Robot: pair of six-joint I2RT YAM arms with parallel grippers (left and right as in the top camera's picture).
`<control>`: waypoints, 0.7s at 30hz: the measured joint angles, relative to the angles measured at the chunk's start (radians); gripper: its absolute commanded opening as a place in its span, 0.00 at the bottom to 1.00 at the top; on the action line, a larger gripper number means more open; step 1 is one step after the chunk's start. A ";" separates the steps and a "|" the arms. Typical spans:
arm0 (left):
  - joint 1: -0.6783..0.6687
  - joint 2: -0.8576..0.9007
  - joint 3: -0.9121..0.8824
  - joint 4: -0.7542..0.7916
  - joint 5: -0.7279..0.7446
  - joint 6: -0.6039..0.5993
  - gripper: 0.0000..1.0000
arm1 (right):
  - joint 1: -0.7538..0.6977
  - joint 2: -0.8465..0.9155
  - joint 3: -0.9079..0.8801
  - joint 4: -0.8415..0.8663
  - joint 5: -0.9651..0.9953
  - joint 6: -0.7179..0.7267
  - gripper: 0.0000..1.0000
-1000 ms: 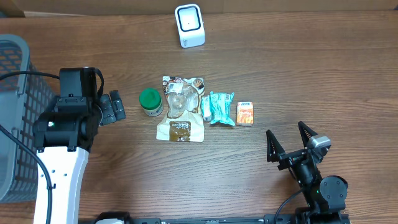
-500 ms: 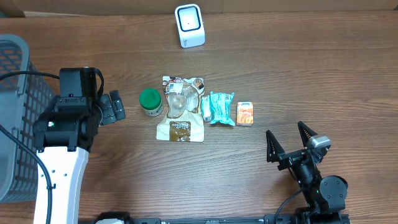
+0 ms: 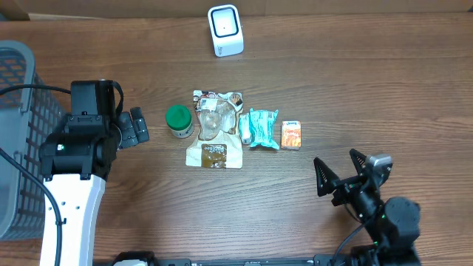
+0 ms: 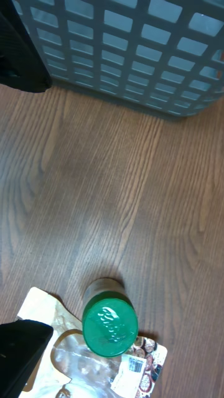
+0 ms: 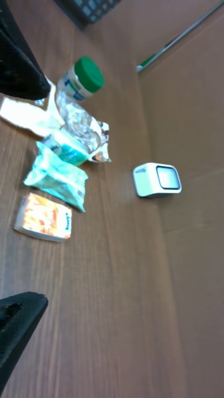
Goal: Scan the item barcode
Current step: 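Swing the right gripper left and grasp the orange tissue pack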
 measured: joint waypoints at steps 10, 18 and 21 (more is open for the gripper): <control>0.000 0.000 0.000 -0.001 -0.001 0.000 1.00 | -0.004 0.527 0.520 -0.406 -0.003 -0.016 1.00; 0.000 0.004 0.000 -0.002 -0.001 0.000 1.00 | -0.005 0.935 0.703 -0.452 -0.083 -0.002 0.85; 0.000 0.004 0.000 -0.003 -0.002 0.000 1.00 | -0.005 1.054 0.703 -0.415 -0.121 0.016 0.71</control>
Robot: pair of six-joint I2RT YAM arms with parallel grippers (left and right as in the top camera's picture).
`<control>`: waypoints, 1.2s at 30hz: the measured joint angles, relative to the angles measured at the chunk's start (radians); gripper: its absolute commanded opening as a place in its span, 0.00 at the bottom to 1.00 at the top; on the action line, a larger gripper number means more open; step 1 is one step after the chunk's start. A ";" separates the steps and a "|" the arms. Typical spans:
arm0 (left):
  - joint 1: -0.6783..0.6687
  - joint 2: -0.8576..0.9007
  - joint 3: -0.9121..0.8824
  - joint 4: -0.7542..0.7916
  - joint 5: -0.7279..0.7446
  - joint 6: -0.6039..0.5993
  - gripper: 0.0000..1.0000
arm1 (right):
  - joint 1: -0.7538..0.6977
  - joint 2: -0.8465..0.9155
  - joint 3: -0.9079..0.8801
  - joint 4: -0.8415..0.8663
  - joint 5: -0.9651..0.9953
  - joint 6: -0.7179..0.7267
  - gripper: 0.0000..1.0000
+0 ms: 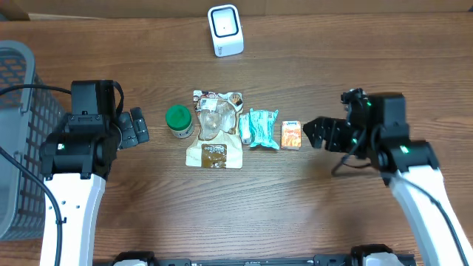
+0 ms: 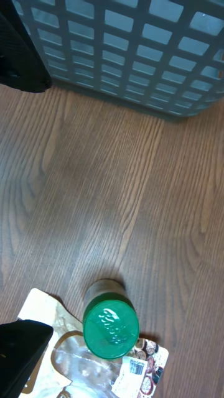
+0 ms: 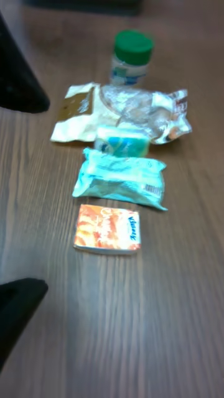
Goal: Scan the item barcode
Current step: 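Swing the right gripper left and grasp the orange tissue pack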
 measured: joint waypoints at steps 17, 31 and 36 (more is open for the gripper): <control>0.000 0.000 0.000 0.000 -0.002 0.000 1.00 | 0.000 0.392 0.000 0.092 -0.055 0.127 0.43; 0.000 0.000 0.000 0.000 -0.002 0.000 1.00 | 0.000 0.533 0.000 0.184 -0.055 0.145 0.39; 0.000 0.000 0.000 0.000 -0.002 0.000 1.00 | 0.000 0.562 0.002 0.196 -0.069 0.147 0.31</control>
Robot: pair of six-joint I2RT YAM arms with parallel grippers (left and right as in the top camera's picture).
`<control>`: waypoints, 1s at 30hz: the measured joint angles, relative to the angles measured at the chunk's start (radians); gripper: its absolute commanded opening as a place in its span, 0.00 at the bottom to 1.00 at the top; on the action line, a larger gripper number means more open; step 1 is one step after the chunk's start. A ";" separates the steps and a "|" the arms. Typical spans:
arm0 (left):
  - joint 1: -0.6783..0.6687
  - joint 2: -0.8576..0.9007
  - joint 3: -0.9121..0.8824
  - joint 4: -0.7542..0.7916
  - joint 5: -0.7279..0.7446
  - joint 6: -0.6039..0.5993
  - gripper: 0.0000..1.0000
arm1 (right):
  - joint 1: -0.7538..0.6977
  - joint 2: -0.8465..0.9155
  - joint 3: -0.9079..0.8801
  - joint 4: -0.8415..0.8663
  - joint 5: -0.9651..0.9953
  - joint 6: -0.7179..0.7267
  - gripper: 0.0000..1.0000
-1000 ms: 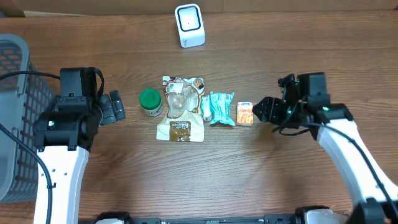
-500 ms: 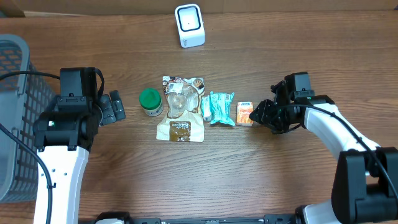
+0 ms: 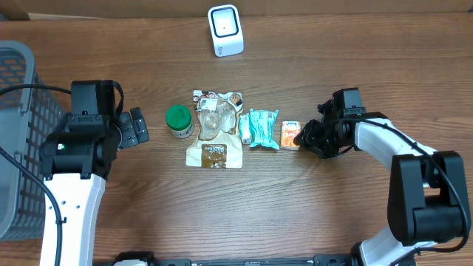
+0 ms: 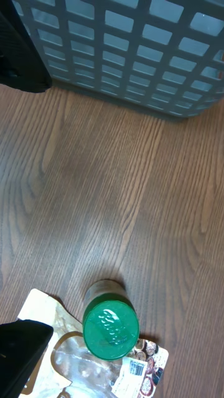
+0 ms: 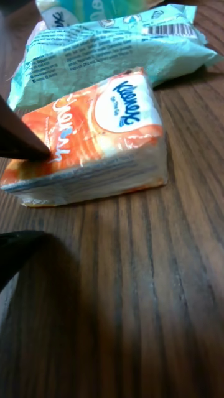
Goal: Scan the item barcode
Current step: 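Swing the right gripper left and grasp the orange tissue pack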
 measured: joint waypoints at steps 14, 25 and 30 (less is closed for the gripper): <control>0.000 0.000 0.000 0.000 0.000 0.000 1.00 | 0.000 0.010 -0.006 0.052 -0.012 0.000 0.24; 0.000 0.000 0.000 0.000 0.000 0.000 1.00 | 0.000 -0.006 -0.063 0.129 -0.037 0.066 0.04; 0.000 0.000 0.000 0.000 0.000 0.000 1.00 | -0.006 -0.006 -0.064 0.100 -0.114 0.039 0.04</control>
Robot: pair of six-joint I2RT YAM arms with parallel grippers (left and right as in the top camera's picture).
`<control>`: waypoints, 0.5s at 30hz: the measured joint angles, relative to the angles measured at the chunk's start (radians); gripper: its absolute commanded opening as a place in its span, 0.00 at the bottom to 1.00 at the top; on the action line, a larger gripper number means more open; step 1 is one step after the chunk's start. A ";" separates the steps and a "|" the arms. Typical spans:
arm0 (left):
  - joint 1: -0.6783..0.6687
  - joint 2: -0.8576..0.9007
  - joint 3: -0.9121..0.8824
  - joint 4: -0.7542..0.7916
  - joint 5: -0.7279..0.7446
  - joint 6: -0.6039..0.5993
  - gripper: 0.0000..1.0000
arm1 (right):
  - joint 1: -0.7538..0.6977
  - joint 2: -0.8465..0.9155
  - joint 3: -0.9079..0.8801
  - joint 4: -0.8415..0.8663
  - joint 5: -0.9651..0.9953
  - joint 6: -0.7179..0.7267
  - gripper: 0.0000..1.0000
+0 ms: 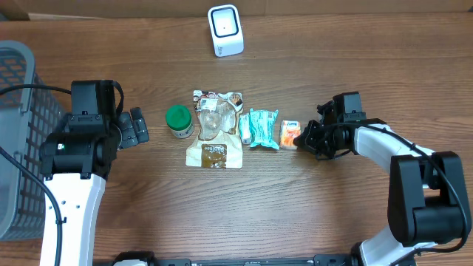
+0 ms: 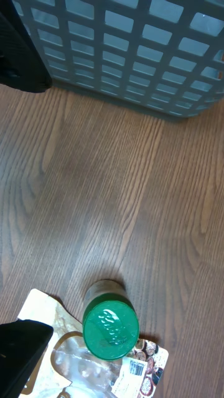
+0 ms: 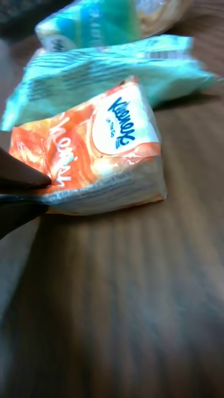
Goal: Scan the item barcode
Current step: 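Swing the right gripper left and grasp the orange tissue pack, then lift the tissue pack and carry it up to the white scanner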
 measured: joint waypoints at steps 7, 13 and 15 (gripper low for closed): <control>0.000 0.000 0.000 0.000 0.000 0.000 0.99 | -0.078 -0.037 -0.004 -0.015 -0.397 -0.133 0.04; 0.000 0.000 0.000 0.000 0.000 0.000 1.00 | -0.191 -0.116 0.004 -0.013 -0.801 -0.159 0.04; 0.000 0.000 0.000 0.000 0.000 0.000 1.00 | -0.200 -0.117 0.006 -0.014 -0.865 -0.138 0.04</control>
